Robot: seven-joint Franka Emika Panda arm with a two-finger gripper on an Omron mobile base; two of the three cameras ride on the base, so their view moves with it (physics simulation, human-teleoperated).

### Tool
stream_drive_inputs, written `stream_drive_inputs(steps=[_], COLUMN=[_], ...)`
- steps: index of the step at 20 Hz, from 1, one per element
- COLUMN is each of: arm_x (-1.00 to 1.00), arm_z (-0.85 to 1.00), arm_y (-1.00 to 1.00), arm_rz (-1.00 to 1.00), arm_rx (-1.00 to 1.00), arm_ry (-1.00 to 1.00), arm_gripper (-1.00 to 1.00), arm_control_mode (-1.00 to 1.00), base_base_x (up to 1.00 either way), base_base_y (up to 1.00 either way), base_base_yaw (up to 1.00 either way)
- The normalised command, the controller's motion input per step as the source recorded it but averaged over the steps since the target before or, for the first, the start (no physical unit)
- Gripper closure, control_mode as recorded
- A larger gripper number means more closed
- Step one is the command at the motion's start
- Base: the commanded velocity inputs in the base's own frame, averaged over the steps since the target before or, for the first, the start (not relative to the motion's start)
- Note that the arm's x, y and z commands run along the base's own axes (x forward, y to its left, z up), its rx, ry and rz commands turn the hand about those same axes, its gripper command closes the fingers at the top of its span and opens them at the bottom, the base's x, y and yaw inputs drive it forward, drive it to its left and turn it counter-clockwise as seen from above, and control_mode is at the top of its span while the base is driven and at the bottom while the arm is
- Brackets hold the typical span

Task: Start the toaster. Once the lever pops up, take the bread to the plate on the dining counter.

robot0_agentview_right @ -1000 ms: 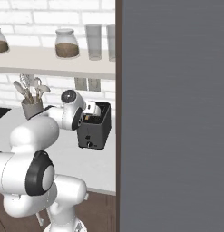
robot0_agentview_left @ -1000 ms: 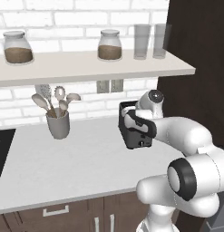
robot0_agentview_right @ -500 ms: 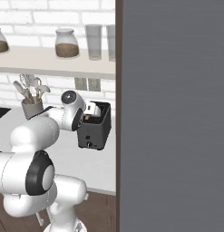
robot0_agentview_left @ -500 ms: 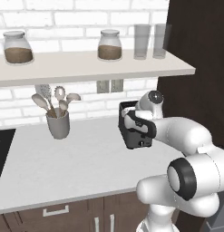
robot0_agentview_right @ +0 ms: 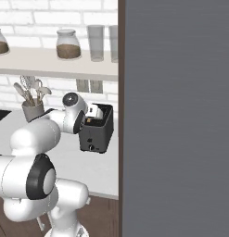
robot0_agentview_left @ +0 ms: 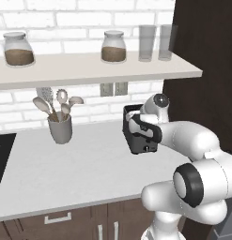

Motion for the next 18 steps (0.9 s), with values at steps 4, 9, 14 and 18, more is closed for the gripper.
stream_drive_inputs(steps=[4, 9, 14, 18], arm_x=[0.00, 0.00, 0.00, 0.00], arm_z=[0.00, 0.00, 0.00, 0.00], arm_y=[0.00, 0.00, 0.00, 0.00], arm_rz=[0.00, 0.00, 0.00, 0.00], arm_rx=[0.00, 0.00, 0.00, 0.00], arm_ry=[0.00, 0.00, 0.00, 0.00], arm_gripper=[-1.00, -1.00, -1.00, -1.00], arm_control_mode=[-1.00, -1.00, -1.00, -1.00], base_base_x=[0.00, 0.00, 0.00, 0.00], base_base_y=[0.00, 0.00, 0.00, 0.00], base_base_yaw=[0.00, 0.00, 0.00, 0.00])
